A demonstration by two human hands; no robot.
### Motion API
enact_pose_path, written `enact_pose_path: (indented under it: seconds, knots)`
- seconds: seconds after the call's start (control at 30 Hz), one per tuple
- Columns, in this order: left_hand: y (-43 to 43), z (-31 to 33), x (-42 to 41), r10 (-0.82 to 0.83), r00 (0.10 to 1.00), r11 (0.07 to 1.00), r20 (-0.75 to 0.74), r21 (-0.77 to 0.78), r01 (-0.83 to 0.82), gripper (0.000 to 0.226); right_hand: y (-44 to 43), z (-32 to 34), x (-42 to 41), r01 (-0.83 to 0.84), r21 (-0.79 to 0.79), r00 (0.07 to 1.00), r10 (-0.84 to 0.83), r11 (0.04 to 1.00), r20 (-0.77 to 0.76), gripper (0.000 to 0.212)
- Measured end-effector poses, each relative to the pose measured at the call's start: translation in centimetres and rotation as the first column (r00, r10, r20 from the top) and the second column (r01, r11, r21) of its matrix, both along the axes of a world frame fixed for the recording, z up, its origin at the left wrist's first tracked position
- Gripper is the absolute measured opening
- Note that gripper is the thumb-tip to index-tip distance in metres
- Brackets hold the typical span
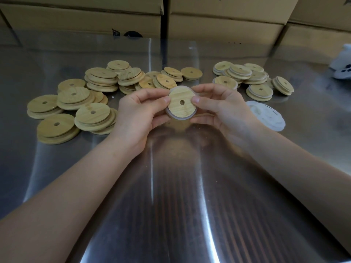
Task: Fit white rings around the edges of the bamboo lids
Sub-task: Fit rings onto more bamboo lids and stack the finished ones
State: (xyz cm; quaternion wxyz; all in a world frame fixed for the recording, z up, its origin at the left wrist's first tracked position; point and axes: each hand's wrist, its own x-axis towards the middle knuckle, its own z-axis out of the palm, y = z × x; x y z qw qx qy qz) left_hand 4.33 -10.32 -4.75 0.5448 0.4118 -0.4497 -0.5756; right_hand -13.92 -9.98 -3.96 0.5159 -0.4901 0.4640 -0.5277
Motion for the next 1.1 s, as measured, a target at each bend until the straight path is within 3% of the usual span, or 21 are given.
enact_pose_path:
  seconds: [0.13,0.3,0.4,0.53,0.8,1.1]
  knots:
    - [0.0,-0.1,0.1,-0.015,1.000,1.000,-0.004,-0.006,0.015,0.016,-0.1,0.2,-0.2,-0.026,0.083,0.996,0.019,0.996,0.082,0.025]
    - [-0.1,0.0,0.1,-0.015,1.000,1.000,-0.018,0.007,0.015,0.017,-0.7,0.9,-1.1,-0.025,0.123,0.986,0.004,0.992,0.168,0.013]
    - [-0.1,-0.1,0.0,-0.016,0.999,1.000,0.046,-0.002,0.016,0.018,-1.2,1.5,-2.2,0.088,0.121,0.957,-0.117,0.989,0.264,0.008]
    - [0.1,-0.2,-0.2,-0.071,0.984,0.997,0.162,-0.030,0.077,0.020,-1.7,2.0,-3.8,0.277,0.109,0.887,-0.298,0.955,0.352,0.022]
    - [0.4,-0.1,-0.5,-0.088,0.971,0.993,0.223,-0.059,0.104,0.022,-2.8,1.6,-6.3,0.429,0.023,0.889,-0.427,0.903,0.166,0.013]
    - [0.4,-0.1,-0.4,-0.093,0.966,0.991,0.243,-0.067,0.112,0.023,-3.8,0.6,-7.4,0.518,-0.092,0.819,-0.524,0.850,-0.232,0.020]
